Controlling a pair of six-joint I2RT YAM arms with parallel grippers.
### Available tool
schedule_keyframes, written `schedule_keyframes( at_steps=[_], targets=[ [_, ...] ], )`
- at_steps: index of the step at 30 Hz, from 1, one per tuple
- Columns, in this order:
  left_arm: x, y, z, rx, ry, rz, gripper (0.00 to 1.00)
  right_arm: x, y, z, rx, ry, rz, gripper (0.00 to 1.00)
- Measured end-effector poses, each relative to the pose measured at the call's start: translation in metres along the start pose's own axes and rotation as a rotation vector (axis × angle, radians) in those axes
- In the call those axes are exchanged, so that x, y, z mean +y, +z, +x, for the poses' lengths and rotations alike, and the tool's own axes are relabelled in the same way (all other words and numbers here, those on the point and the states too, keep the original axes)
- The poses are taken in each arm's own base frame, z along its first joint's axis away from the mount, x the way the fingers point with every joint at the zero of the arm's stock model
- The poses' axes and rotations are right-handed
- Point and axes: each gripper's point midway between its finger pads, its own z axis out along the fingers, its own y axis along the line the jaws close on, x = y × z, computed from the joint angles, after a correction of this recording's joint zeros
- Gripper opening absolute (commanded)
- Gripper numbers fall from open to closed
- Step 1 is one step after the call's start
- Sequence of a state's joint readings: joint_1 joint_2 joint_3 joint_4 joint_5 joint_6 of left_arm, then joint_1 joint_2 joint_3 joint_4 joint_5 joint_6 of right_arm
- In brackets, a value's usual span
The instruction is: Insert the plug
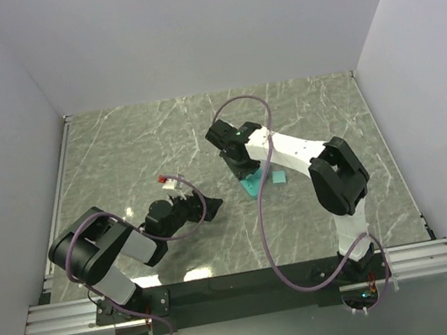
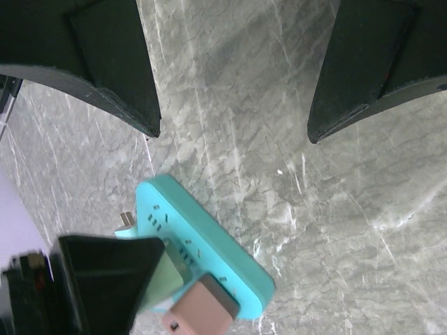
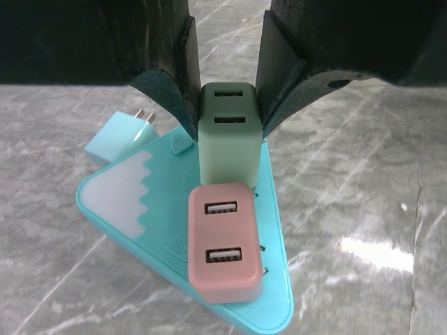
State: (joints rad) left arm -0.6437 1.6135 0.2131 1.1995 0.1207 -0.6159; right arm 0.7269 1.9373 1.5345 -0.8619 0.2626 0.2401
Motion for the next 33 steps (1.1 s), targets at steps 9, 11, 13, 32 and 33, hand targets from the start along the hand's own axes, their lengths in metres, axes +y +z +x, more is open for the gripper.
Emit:
schedule_keyframes(
  at_steps=[9, 11, 13, 32, 33],
  targets=[
    [-0.002, -0.004, 0.001, 0.006, 0.006, 0.009, 0.92, -0.004, 0.009, -0.020, 0.029, -0.020, 0.023, 0.11],
    [-0.004, -0.005, -0.002, -0.002, 0.010, 0.016, 0.92, -0.006, 0.011, -0.025, 0.032, -0.018, 0.024, 0.11],
    [-0.006, -0.006, -0.005, -0.010, 0.015, 0.021, 0.92, -0.008, 0.013, -0.030, 0.032, -0.011, 0.020, 0.11],
    [-0.005, -0.010, -0.003, -0.005, 0.023, 0.019, 0.92, -0.030, 0.033, -0.057, 0.021, 0.049, -0.007, 0.11],
    [-0.005, -0.010, -0.003, -0.004, 0.023, 0.018, 0.92, -0.032, 0.034, -0.058, 0.020, 0.053, -0.009, 0.11]
  ],
)
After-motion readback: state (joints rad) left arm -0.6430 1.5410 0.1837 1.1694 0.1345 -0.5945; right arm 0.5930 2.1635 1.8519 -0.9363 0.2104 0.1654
